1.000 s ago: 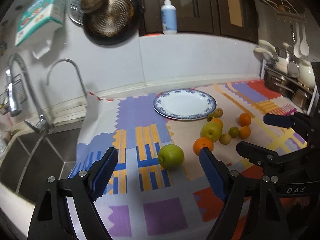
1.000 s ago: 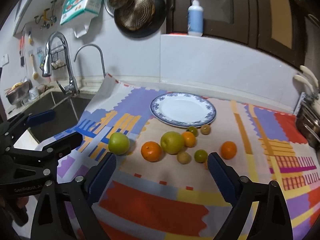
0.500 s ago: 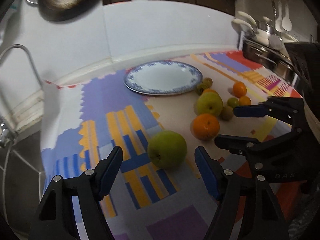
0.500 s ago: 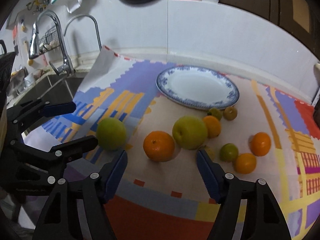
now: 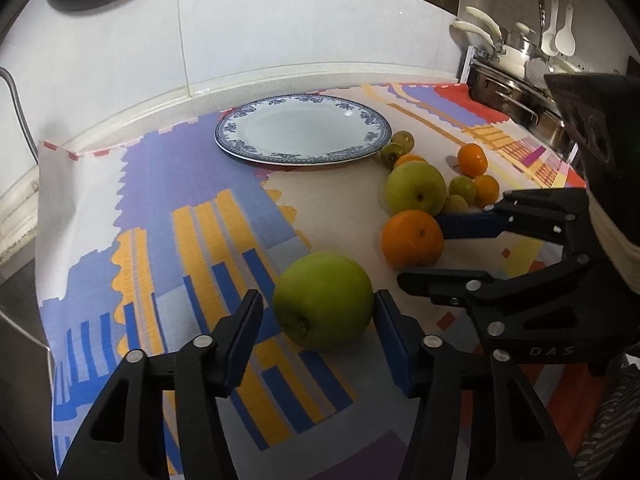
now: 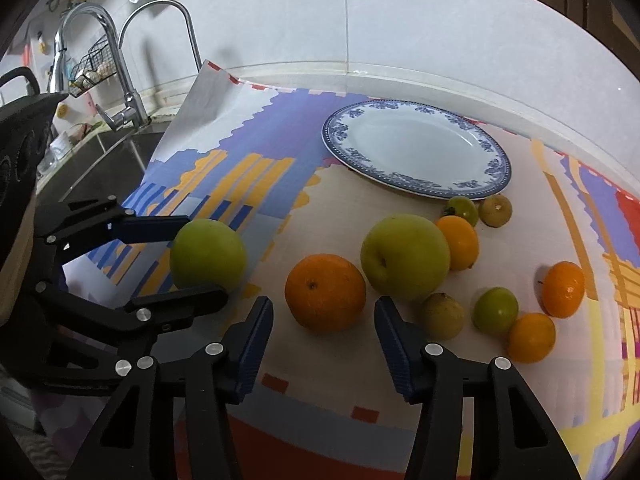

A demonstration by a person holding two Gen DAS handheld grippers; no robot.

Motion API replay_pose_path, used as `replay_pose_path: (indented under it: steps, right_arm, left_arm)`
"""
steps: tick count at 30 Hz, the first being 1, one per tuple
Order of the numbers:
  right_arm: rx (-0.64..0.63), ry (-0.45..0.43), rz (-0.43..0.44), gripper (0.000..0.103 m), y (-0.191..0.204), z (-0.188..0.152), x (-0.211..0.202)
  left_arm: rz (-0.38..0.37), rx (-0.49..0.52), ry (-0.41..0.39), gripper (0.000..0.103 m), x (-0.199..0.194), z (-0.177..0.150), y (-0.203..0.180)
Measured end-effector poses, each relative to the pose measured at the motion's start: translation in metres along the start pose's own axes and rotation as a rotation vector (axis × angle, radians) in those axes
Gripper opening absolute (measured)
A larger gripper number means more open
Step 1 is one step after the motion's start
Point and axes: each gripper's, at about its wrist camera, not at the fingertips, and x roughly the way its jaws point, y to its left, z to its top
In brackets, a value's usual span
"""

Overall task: Organize fruits
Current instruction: 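Close the left gripper on the large green apple while the right gripper grasps an orange, then carry the green apple and orange over the plate with both grippers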

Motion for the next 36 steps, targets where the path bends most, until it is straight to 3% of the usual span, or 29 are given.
replay_pose_path:
  steps: [9, 23, 36]
  right_arm:
    - [0.016, -0.003, 0.012, 0.043, -0.002, -0.001, 0.003]
    - [-0.028, -0.053, 0.058, 0.043, -0.003, -0.003, -0.026]
    - [-0.036, -0.159, 0.038, 0.043, -0.038, 0.015, -0.069]
  left_arm:
    - [0.015, -0.025, 0.0, 0.049, -0.001, 0.0, -0.001]
    - [0.145, -0.162, -0.045, 0.049, -0.032, -0.001, -0.017]
    - [0.235, -0.212, -0.149, 0.049, -0.053, 0.042, -0.044]
